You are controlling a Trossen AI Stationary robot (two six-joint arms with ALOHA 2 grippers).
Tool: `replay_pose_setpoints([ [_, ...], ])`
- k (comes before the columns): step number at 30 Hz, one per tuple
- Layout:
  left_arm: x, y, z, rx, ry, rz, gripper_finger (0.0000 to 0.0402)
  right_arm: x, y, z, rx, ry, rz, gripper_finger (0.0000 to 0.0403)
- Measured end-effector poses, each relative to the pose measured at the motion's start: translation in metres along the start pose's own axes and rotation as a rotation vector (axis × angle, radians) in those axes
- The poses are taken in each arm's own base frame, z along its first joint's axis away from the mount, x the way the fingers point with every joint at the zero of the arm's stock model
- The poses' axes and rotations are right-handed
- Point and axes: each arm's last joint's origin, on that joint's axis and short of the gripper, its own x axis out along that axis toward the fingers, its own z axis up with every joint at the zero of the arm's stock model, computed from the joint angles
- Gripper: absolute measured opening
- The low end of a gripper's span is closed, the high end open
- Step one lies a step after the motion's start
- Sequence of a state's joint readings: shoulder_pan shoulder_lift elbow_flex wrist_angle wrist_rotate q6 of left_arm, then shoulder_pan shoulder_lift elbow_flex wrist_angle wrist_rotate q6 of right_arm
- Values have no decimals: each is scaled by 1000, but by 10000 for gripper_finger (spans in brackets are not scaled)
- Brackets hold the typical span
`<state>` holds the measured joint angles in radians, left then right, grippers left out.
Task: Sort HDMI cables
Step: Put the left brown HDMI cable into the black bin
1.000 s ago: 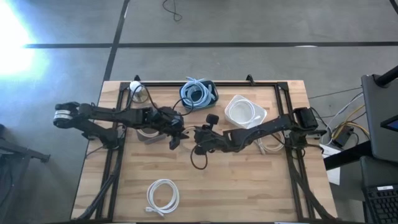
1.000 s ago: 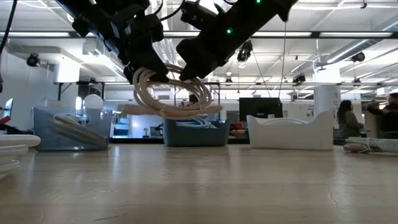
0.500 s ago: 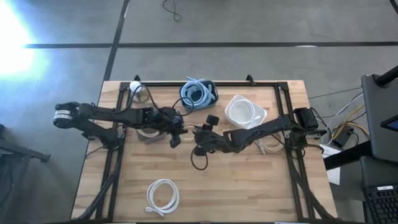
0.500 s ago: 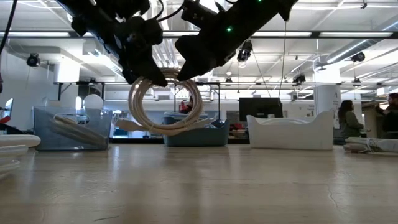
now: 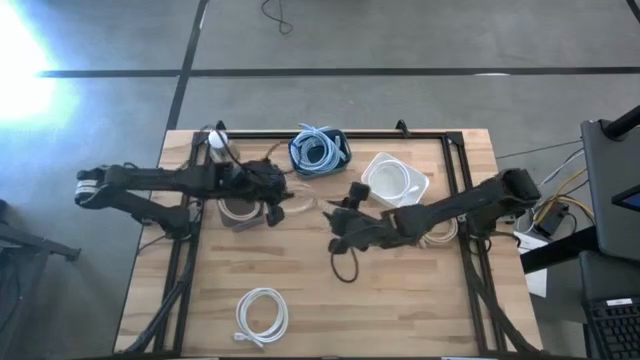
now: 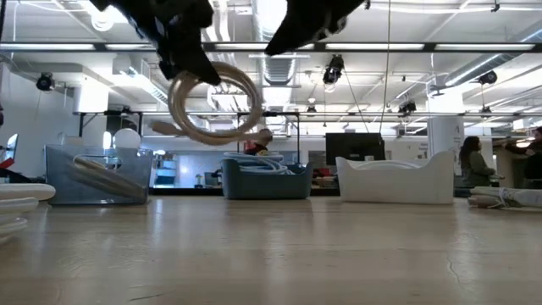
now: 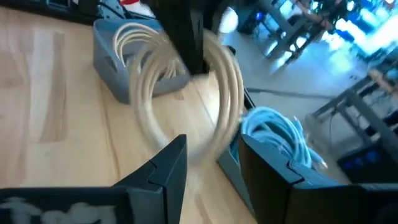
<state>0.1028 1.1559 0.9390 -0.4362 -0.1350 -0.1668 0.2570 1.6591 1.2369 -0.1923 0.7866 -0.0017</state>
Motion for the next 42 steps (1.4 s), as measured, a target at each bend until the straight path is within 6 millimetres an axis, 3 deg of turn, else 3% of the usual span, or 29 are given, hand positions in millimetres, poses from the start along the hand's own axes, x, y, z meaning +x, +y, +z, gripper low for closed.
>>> replay_pose_setpoints([
  [5, -36, 12, 3, -41, 74, 263, 19, -25, -26, 0, 122, 59, -10, 131],
  [9, -59, 18, -1, -124, 122, 377, 14, -36, -37, -3, 187, 92, -16, 125],
  [15, -86, 22, -7, -301, 135, 391, 30, -36, -37, -8, 162, 118, -20, 117],
  [20, -98, 26, -22, -440, 228, 441, 17, -34, -35, -9, 57, 124, -14, 117],
  [25, -97, 28, -36, -557, 279, 521, 23, -34, -35, -8, -20, 121, -9, 123],
  [34, -76, 28, -51, -756, 283, 597, 35, -34, -35, -6, -156, 109, 0, 118],
  [42, -62, 28, -67, -827, 322, 627, 46, -34, -36, 2, -255, 49, 4, 123],
])
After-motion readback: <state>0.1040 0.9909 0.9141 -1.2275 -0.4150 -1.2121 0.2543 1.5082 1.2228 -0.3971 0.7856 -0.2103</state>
